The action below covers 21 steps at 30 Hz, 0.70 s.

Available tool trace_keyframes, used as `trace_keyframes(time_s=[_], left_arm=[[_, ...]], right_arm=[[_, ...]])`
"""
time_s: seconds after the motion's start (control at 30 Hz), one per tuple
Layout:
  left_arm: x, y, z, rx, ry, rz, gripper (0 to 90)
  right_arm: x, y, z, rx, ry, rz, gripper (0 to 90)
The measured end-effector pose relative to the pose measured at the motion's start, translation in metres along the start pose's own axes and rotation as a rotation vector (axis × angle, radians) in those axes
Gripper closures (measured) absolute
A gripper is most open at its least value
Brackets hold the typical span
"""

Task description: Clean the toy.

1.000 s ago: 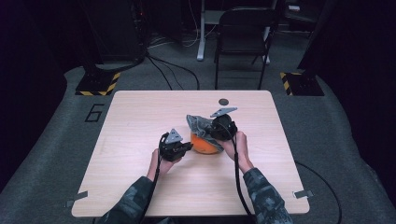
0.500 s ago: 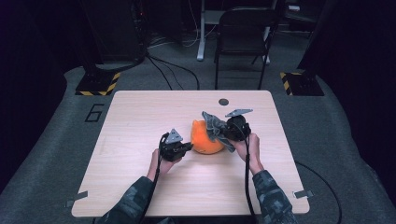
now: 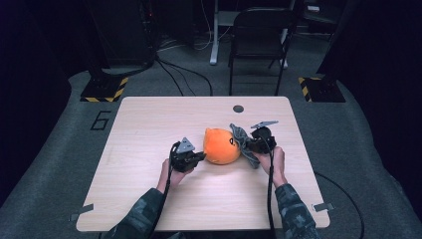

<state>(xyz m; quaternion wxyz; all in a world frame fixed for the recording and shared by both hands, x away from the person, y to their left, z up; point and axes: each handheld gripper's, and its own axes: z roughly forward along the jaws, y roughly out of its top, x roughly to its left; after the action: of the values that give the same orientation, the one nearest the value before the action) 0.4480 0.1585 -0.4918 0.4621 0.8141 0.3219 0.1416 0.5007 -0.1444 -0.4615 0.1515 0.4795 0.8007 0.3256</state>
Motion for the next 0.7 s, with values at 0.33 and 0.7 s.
trace_keyframes(time_s=[0.33, 0.7], left_arm=[[0.001, -0.001, 0.0, -0.011, 0.006, -0.002, 85.7], [0.0, 0.0, 0.001, -0.019, 0.002, -0.005, 85.7]], right_arm=[[-0.011, -0.015, 0.025, 0.101, -0.007, 0.018, 79.1], [-0.011, 0.003, -0.024, -0.057, 0.012, 0.014, 79.1]])
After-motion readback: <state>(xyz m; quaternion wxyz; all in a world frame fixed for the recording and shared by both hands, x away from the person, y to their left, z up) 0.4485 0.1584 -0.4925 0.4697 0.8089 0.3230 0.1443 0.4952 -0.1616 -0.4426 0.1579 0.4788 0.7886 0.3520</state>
